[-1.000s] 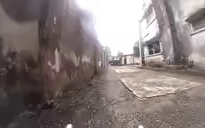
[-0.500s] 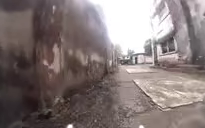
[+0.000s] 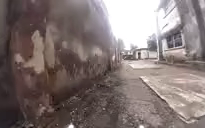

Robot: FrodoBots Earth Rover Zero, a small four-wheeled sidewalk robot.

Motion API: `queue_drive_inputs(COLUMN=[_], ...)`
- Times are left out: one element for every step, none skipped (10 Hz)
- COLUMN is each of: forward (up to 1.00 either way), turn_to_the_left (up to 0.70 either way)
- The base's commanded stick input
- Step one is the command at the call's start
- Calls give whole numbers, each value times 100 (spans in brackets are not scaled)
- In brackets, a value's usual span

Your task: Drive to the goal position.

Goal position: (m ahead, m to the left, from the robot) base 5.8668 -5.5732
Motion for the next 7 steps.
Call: queue_drive_inputs(forward=[70, 70, 70, 70, 70, 70, 70], turn_to_the_left=[-3, -21, -27, -27, -27, -15, 0])
